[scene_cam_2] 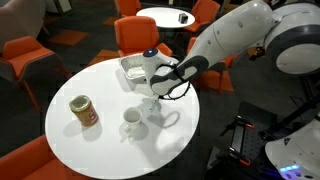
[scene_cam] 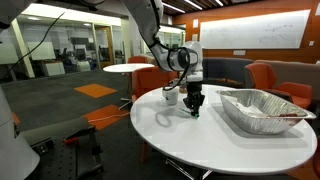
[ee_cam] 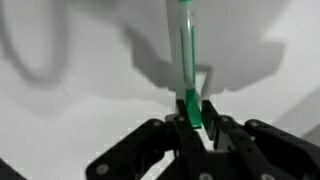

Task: Move the green marker to the right

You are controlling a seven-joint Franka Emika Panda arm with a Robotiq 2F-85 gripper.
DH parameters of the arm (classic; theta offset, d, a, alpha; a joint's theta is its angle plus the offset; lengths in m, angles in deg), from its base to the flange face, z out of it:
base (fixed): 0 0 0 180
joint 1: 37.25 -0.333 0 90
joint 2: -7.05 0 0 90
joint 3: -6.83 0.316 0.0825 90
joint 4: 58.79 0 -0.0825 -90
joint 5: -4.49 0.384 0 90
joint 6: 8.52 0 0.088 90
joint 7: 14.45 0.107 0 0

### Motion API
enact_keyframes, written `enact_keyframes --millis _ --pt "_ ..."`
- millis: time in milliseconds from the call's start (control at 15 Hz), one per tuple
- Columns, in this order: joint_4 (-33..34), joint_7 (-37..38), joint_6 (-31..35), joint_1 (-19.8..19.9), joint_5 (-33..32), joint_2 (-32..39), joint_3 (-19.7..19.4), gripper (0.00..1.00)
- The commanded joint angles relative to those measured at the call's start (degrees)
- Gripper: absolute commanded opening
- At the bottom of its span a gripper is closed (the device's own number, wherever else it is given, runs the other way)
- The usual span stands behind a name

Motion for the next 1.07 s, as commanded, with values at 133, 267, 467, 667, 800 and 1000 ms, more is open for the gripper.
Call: enact_keyframes --millis 133,267,467,667,800,1000 --pt "-12.72 -5.82 3.92 0.36 0.52 -9.5 0.05 0.06" --pt "-18.12 -6.05 6.03 -0.02 -0.21 -12.88 -0.82 0.06" --pt "-26.46 -4.77 12.05 -1.57 -2.69 -16.83 -3.31 0.06" --pt "-32.6 -1.16 17.77 -4.9 -7.06 -17.94 -7.51 0.06" --pt "-35.38 0.99 19.62 -7.27 -8.52 -17.62 -9.92 0.06" --pt "-37.95 1.87 20.73 -9.06 -7.9 -17.3 -11.08 0.06"
